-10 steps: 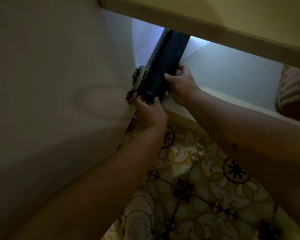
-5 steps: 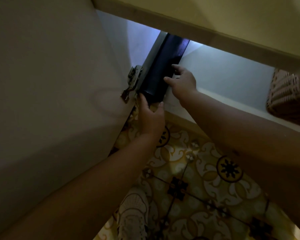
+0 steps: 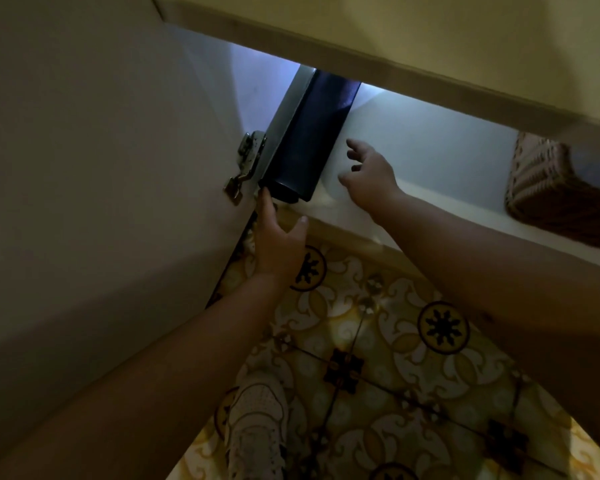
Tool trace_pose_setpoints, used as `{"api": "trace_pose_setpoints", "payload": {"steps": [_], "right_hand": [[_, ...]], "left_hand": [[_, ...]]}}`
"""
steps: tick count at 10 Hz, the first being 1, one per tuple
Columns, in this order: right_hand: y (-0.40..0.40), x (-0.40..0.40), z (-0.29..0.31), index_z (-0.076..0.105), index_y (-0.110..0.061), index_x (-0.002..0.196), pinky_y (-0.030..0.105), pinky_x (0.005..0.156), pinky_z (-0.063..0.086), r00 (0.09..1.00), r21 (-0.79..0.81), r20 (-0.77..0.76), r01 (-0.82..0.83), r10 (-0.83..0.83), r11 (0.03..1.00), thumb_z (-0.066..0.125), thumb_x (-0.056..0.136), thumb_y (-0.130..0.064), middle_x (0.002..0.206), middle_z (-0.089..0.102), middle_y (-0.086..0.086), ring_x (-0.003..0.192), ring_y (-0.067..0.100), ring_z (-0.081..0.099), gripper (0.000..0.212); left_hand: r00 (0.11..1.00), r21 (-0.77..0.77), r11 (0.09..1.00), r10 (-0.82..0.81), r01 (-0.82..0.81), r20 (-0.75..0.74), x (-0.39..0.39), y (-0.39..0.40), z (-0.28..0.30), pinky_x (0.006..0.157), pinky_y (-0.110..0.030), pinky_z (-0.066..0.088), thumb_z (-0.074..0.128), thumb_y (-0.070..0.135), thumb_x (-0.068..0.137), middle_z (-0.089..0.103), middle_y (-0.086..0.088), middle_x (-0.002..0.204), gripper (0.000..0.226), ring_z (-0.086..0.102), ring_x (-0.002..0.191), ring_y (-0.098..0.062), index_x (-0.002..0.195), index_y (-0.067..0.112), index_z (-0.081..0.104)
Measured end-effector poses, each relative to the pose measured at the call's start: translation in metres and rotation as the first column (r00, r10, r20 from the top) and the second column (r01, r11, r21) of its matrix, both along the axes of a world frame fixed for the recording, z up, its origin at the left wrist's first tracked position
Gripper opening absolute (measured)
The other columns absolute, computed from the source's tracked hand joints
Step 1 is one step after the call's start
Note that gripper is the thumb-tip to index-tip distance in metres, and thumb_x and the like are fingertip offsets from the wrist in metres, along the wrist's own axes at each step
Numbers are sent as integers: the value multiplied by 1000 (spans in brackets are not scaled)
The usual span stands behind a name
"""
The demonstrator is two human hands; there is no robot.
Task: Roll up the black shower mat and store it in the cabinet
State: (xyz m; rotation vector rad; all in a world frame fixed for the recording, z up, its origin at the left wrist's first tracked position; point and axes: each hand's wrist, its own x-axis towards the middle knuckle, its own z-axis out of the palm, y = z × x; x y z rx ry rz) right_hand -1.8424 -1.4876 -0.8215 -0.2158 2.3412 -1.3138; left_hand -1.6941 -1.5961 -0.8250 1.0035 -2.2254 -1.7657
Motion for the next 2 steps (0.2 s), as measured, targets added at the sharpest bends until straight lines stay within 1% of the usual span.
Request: {"api": "trace_pose_setpoints", "payload": {"steps": [1,2], "right_hand": [[10,7,-2,33,-22,146,39,100,46,998,31,-45,-37,38,999,59,86,-6,144,46,7,126,23,47,67],[24,19,-4,37,-19,145,34,101,41,985,122,-159,-45,65,992,61,86,-13,143,49,7,128,23,46,64]], "left_hand": [[1000,-37,999,-11,11,-3,2,1,-2,117,-47,23,58,25,87,18,-4,160,80,19,144,-18,152,23,11],[999,-185,982,-31,34,23,10,7,-7,112,-47,31,58,31,87,20,-4,157,76,24,141,-19,150,31,16]]}}
